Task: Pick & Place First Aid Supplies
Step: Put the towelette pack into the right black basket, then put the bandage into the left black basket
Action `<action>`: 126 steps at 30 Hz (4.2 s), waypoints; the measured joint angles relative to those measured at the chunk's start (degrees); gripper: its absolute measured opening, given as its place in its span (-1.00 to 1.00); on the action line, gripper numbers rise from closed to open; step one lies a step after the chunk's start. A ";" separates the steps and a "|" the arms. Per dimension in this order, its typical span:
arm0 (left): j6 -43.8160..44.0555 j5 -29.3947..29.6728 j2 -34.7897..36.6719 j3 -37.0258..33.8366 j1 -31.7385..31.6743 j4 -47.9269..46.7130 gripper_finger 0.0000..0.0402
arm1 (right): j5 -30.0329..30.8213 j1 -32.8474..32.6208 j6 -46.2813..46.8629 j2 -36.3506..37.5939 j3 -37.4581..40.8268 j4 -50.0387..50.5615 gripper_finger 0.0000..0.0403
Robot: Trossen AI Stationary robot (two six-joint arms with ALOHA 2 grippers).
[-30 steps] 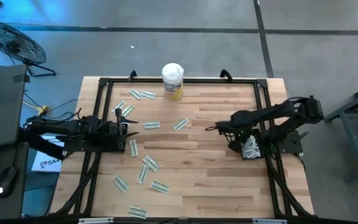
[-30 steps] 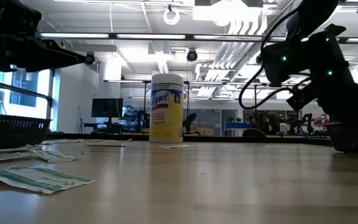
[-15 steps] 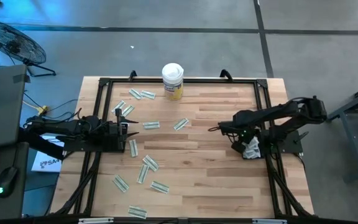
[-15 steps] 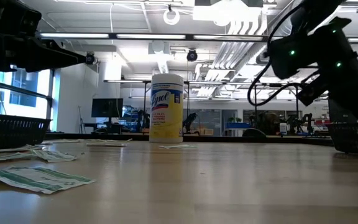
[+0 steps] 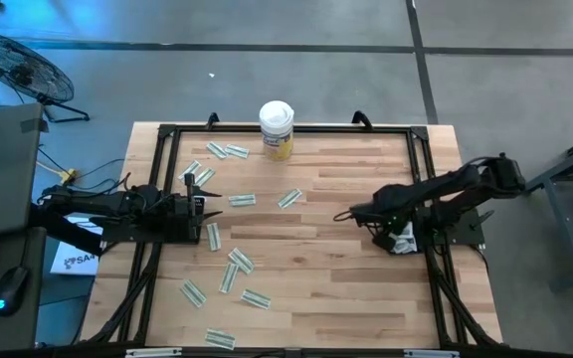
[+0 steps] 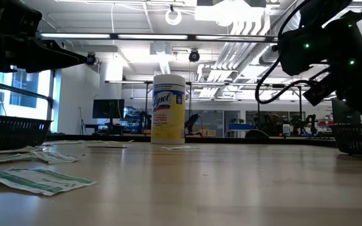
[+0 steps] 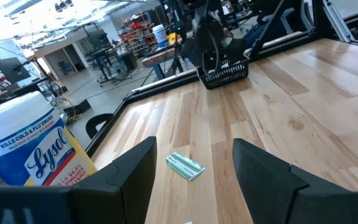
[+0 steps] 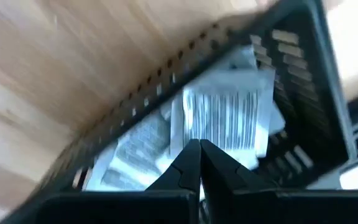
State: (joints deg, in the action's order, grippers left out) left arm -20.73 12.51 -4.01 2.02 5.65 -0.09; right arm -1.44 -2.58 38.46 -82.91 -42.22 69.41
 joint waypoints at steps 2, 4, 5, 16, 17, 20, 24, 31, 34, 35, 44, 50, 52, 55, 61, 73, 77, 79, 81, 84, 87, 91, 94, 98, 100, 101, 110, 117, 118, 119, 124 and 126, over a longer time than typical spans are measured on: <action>-0.01 0.00 0.02 0.00 0.00 0.00 0.03 | 1.00 -0.53 -1.41 -0.92 0.00 -0.83 -1.00; 0.01 0.00 0.02 0.00 0.01 0.01 0.03 | 0.92 -0.64 -3.76 -2.18 0.00 -0.29 -1.00; 0.00 0.00 0.02 0.00 0.01 0.02 0.03 | 0.75 -0.63 -4.58 -2.83 0.00 0.43 -1.00; 0.02 -0.01 0.02 0.00 0.01 -0.01 0.03 | 0.72 0.34 -9.90 -7.02 -0.09 -3.26 -1.00; 0.02 0.00 0.02 0.00 0.01 0.02 0.03 | 0.69 0.34 -9.84 -7.02 -0.27 -2.46 -1.00; 0.00 0.00 0.02 0.00 0.00 0.02 0.03 | 0.00 0.32 -8.59 -7.06 -1.47 2.47 -1.00; 0.00 0.00 0.02 0.00 0.01 0.01 0.03 | -0.71 0.27 -7.59 -7.06 -5.59 8.80 -1.00; 0.02 0.00 0.01 0.00 0.00 0.02 0.03 | 1.09 0.27 -4.82 -7.04 -16.79 15.62 -1.00; 0.02 0.00 0.01 0.00 0.01 0.02 0.03 | 5.54 0.27 -2.04 -7.04 -21.35 13.42 -1.00; 0.01 0.00 0.02 0.00 0.00 -0.01 0.03 | 7.71 0.27 -1.16 -7.00 -22.45 11.36 -1.00; 0.00 0.00 -0.01 0.00 0.01 0.01 0.03 | 21.80 -1.01 -15.34 -7.02 -15.33 -39.11 -1.00; 0.01 0.00 0.02 0.00 0.01 0.01 0.03 | 17.56 -0.99 -25.37 -7.02 -3.01 -78.18 -1.00; -0.01 -0.02 0.02 0.00 0.00 -0.01 0.03 | 18.30 -0.97 -27.45 -7.02 0.08 -86.32 -1.00; -0.01 0.00 0.00 0.00 0.00 0.01 0.03 | 19.10 -0.87 -30.70 -7.02 4.16 -93.48 -0.98; 0.02 0.00 0.02 0.00 0.00 0.02 0.03 | 21.33 0.79 -36.70 -7.02 8.27 -98.14 -0.81; -0.01 0.00 0.01 0.00 0.01 0.02 0.03 | 18.83 12.52 -35.55 -10.51 8.75 -105.26 -0.53; 0.01 0.00 0.02 -0.01 0.01 0.16 0.03 | 16.11 14.85 -32.01 -16.95 5.70 -105.81 -0.53; 0.02 -0.06 -0.01 -0.02 0.00 0.21 0.03 | 15.99 14.96 -29.73 -20.63 2.73 -105.49 -0.53; 0.02 -0.61 0.01 -0.02 0.02 0.23 0.03 | 15.94 14.88 -29.50 -24.11 -0.18 -103.64 -0.53; 0.02 -1.49 -0.01 -0.04 0.00 0.24 0.03 | 16.04 14.68 -29.75 -26.99 -4.02 -100.19 -0.53; 0.02 -1.50 -0.01 -0.07 0.02 0.30 0.03 | 15.95 14.59 -28.61 -27.35 -6.71 -95.54 -0.53; 4.04 -3.78 0.02 -0.11 0.00 0.48 0.03 | 15.65 14.13 -27.49 -27.54 -7.51 -91.06 -0.51; 10.47 -8.34 -0.01 -0.15 0.00 0.45 0.03 | 14.86 14.07 -26.78 -27.54 -7.58 -89.84 -0.45; 12.47 -11.44 -0.01 -0.15 0.00 1.26 0.03 | 14.53 14.07 -24.67 -27.54 -7.56 -89.55 -0.35; 12.64 -11.97 -0.01 -0.15 0.00 1.64 0.03 | 14.46 13.96 -24.76 -27.72 -7.56 -89.36 -0.33; 13.20 -11.98 0.02 -0.15 0.00 1.66 0.03 | 14.78 13.85 -24.91 -27.99 -7.56 -89.38 -0.33; 15.01 -11.88 -0.01 -0.13 0.00 6.13 0.03 | 18.34 12.72 -28.43 -32.79 -8.00 -89.99 -0.43; 16.16 -16.81 -0.01 -0.11 0.02 10.32 0.03 | 18.76 12.01 -27.90 -34.92 -8.05 -91.43 -0.58; 16.47 -17.61 0.02 -0.09 0.00 10.46 0.03 | 18.76 11.92 -27.94 -34.97 -8.03 -91.67 -0.61; 16.50 -18.10 0.01 -0.09 0.02 10.40 0.03 | 18.75 11.86 -27.99 -35.00 -7.97 -91.97 -0.65; 15.46 -14.45 -0.14 -0.96 0.02 10.62 0.03 | 17.71 11.76 -28.72 -35.06 -7.87 -92.48 -0.86; 15.45 -12.04 -1.07 -1.03 0.02 10.55 0.03 | 17.75 11.52 -28.37 -35.06 -7.85 -92.48 -0.95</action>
State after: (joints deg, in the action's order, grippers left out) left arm -5.28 0.48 -5.07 0.99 5.67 10.46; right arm 16.31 8.94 10.09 -117.97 -50.06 -23.07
